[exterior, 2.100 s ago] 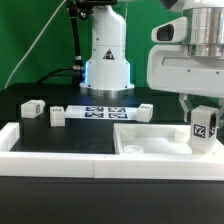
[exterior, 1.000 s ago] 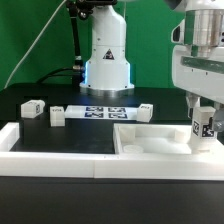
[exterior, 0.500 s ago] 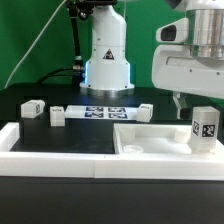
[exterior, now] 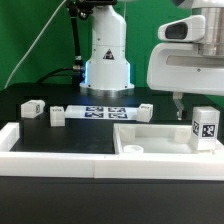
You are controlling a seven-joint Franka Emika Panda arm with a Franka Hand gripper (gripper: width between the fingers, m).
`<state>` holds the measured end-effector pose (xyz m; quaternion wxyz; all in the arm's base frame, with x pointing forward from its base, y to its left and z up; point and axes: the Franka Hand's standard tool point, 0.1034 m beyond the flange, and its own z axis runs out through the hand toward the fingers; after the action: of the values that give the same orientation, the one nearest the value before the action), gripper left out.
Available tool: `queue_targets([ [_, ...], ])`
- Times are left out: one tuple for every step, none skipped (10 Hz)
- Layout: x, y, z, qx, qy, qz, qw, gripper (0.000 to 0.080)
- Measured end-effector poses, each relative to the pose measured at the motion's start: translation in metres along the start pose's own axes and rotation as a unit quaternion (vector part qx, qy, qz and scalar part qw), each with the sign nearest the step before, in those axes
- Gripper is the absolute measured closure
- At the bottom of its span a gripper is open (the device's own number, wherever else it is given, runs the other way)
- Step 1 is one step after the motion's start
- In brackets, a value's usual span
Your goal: Assemble one leg
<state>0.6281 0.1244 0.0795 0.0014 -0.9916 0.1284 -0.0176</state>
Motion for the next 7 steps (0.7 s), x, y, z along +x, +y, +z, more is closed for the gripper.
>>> queue_targets([
  [0.0001, -0.0003, -0.0013, -0.003, 0.000, -0.030, 1.000, 0.0151],
  [0.0011, 0.0016, -0.0018, -0.006, 0.001, -0.097, 0.995, 0.0151],
  [0.0044, 0.0077, -0.0007, -0.005, 0.006, -0.145, 0.989, 0.0151],
  [0.0058, 0.0094, -0.0005, -0.005, 0.008, -0.176, 0.984, 0.0151],
  [0.0058, 0.0095, -0.0003, -0.006, 0.008, -0.185, 0.983, 0.0151],
  [0.0057, 0.0096, 0.0000, -0.006, 0.008, -0.183, 0.983, 0.0248],
  [0.0057, 0.0097, 0.0001, -0.006, 0.008, -0.183, 0.983, 0.0383],
])
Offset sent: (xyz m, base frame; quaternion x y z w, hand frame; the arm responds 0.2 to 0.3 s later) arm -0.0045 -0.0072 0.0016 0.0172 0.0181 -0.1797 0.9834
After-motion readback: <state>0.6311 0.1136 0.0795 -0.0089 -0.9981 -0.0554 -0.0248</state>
